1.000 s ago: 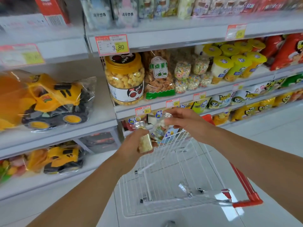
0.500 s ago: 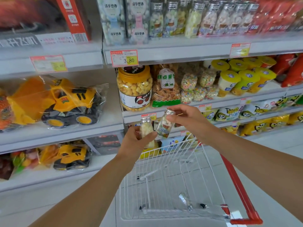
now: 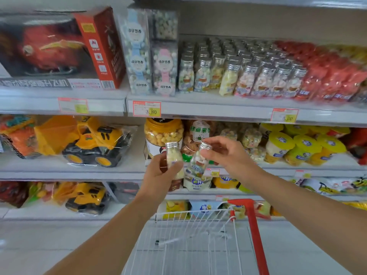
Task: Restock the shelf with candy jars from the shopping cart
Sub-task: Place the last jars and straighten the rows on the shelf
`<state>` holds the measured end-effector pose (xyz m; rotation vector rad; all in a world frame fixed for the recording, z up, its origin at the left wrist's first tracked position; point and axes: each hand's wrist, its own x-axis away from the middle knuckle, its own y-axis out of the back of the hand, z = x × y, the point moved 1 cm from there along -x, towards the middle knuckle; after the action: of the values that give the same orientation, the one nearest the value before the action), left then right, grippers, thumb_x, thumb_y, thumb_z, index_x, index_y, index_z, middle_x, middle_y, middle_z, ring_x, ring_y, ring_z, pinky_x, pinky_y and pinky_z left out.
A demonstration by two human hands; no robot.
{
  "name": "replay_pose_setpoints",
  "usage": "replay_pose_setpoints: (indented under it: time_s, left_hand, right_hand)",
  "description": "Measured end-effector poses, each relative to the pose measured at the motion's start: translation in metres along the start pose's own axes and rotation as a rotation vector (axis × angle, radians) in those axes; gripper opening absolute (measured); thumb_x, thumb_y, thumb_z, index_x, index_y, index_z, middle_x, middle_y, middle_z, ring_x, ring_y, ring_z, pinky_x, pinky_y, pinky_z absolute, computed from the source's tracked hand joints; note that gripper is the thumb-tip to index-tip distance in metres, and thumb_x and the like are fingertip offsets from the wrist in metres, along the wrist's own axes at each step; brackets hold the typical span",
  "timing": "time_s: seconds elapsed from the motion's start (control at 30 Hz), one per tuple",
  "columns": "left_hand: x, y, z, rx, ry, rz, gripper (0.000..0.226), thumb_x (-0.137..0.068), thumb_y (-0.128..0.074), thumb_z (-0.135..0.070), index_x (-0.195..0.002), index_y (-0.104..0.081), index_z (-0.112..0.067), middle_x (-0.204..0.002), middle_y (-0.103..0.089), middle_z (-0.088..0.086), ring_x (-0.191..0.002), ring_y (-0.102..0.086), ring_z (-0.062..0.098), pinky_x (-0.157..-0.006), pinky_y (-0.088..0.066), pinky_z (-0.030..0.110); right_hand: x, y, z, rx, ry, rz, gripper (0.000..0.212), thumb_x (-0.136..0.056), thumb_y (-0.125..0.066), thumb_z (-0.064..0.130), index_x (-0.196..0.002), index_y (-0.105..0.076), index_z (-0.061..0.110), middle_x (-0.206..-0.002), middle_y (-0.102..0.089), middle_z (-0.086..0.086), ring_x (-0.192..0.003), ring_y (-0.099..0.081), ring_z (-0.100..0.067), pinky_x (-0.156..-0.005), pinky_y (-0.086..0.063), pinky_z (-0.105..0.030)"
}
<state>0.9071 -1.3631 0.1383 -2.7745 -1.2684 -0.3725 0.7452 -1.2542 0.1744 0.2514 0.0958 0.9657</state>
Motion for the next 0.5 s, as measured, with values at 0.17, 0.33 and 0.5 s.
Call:
replay_pose_setpoints:
  time_s: [0.17, 0.33, 0.5]
  left_hand:
    - [-0.011, 0.008, -0.047, -0.189, -0.242, -0.128, 0.028, -0.083, -0.071, -0.036, -0.108, -0.065, -0.025, -0.092, -0.070, -0.004, -0.091, -0.065, 0.017, -0.084, -0.052, 0.032]
    - [-0.026, 0.013, -0.085, -0.192, -0.378, -0.200, 0.034, -0.083, -0.072, -0.032, -0.115, -0.063, -0.024, -0.098, -0.068, -0.004, -0.091, -0.063, 0.011, -0.074, -0.050, 0.017]
    - [-0.042, 0.012, -0.100, -0.165, -0.397, -0.223, 0.040, -0.080, -0.074, -0.037, -0.117, -0.062, -0.027, -0.102, -0.067, 0.003, -0.096, -0.063, 0.020, -0.088, -0.053, 0.040]
  right_hand:
    - [-0.019, 0.014, 0.040, 0.011, 0.203, -0.100, 0.028, -0.085, -0.072, 0.015, -0.111, -0.066, 0.018, -0.094, -0.067, 0.011, -0.080, -0.061, 0.008, -0.071, -0.048, -0.010]
    - [-0.050, 0.032, 0.088, 0.114, 0.410, -0.220, 0.031, -0.087, -0.070, 0.017, -0.117, -0.063, 0.021, -0.099, -0.064, 0.011, -0.084, -0.058, 0.002, -0.082, -0.051, -0.017]
    - [-0.093, 0.034, 0.119, 0.200, 0.518, -0.335, 0.034, -0.084, -0.073, 0.010, -0.116, -0.064, 0.012, -0.098, -0.066, 0.004, -0.076, -0.057, 0.004, -0.075, -0.047, -0.010]
